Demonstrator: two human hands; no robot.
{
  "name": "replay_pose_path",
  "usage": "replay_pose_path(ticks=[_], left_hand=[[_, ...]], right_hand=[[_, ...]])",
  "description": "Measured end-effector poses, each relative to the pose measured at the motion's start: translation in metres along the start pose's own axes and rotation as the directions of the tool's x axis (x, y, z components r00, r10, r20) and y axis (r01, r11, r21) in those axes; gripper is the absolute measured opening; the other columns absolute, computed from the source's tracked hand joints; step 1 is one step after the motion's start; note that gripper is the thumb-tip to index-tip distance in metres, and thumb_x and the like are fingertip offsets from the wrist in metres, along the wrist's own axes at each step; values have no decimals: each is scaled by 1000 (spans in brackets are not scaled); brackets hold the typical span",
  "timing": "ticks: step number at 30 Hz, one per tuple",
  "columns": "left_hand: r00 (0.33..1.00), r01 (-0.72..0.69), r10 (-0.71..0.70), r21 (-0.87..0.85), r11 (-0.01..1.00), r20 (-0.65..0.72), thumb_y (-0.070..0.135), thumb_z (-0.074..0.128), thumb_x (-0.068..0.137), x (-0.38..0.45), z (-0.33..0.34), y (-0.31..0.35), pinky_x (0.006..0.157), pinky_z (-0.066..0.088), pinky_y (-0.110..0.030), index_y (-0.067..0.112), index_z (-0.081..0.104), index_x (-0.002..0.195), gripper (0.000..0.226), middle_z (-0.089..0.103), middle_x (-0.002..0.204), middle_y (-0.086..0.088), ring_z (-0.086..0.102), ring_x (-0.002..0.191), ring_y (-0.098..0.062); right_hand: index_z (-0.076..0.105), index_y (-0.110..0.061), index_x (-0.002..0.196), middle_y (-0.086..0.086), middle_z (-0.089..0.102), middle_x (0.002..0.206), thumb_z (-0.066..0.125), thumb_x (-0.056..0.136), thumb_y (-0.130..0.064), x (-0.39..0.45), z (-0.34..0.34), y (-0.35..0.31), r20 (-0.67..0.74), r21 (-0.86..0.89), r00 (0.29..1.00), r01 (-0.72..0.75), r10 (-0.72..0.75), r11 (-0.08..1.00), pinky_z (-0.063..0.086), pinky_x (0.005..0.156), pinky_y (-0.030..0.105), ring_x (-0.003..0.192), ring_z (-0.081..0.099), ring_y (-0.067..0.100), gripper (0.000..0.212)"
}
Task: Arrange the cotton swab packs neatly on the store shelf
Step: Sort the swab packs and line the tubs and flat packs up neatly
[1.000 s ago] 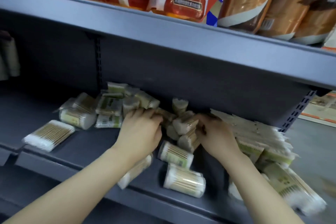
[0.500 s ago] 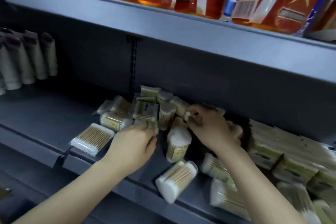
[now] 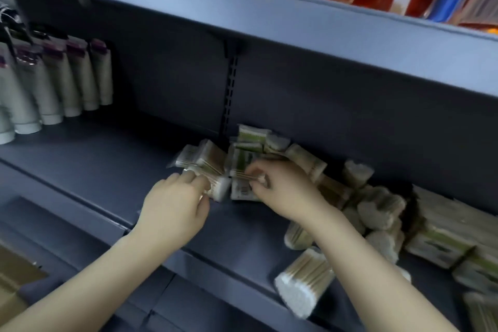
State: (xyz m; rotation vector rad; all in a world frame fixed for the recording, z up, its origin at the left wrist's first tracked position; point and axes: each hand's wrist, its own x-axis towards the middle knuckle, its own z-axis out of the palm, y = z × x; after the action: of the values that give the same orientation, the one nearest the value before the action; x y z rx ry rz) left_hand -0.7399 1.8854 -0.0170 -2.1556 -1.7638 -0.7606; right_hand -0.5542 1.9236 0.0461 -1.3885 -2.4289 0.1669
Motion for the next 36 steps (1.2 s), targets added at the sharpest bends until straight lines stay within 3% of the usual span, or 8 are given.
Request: replay_pose_path(ticks=[4, 6, 9, 16, 21, 29, 36], left_hand=[[999, 31, -31, 39, 999, 7, 23, 46, 69, -16, -5, -21, 42, 40, -31, 16, 66, 67, 21, 56, 58, 2, 53, 48, -23], [997, 71, -72, 50, 996, 22, 10, 54, 64, -25, -10, -30, 43, 41, -32, 13, 67, 70, 15, 57, 61, 0, 53, 50, -26], [985, 158, -160, 29, 987, 69, -7, 66, 57, -36, -15, -41, 49, 42, -34, 10, 69, 78, 28, 62, 69, -5, 56, 57, -30], [977, 187, -191, 48, 981, 96, -2, 72, 61, -56, -24, -56, 49, 34, -26, 13, 70, 78, 23, 62, 69, -2, 56, 56, -26], [964, 228, -230, 33, 973, 133, 12, 49, 86, -58, -28, -50, 66, 33, -29, 17, 64, 103, 23, 62, 99, -1, 55, 87, -24], [965, 232, -229, -10, 973, 126, 7, 59, 79, -62, -29, -40, 59, 34, -29, 13, 68, 89, 16, 63, 84, -2, 57, 73, -26], [968, 214, -214, 11, 977, 129, 4, 61, 76, -67, -30, -31, 60, 36, -29, 12, 69, 91, 19, 64, 83, -3, 58, 72, -27]], right_hand=[[64, -17, 105, 0, 62, 108, 54, 85, -15, -2, 19, -22, 75, 11, 995, 60, -61, 998, 46, 80, 29, 100, 56, 19, 22], [64, -17, 105, 0, 60, 108, 55, 83, -15, -2, 27, -32, 104, -4, 990, 96, -95, 995, 45, 81, 28, 101, 55, 20, 24], [56, -18, 122, 2, 56, 120, 56, 85, -20, 0, 37, -46, 189, -23, 971, 157, -150, 987, 43, 91, 33, 110, 50, 21, 37], [40, -21, 137, -2, 41, 141, 56, 87, -27, 2, 62, -64, 342, -71, 922, 217, -181, 974, 32, 106, 37, 128, 36, 20, 53], [48, -20, 124, -3, 48, 128, 58, 81, -26, 1, 66, -62, 321, -45, 934, 181, -158, 982, 38, 98, 36, 118, 41, 19, 44], [47, -21, 96, -7, 47, 103, 72, 72, -42, -6, 61, -63, 314, -127, 936, 208, -159, 970, 33, 72, 29, 95, 44, 15, 41], [35, -23, 87, -8, 35, 94, 71, 70, -44, -20, 57, -60, 318, -212, 935, 233, -158, 949, 28, 66, 28, 84, 33, 12, 44]])
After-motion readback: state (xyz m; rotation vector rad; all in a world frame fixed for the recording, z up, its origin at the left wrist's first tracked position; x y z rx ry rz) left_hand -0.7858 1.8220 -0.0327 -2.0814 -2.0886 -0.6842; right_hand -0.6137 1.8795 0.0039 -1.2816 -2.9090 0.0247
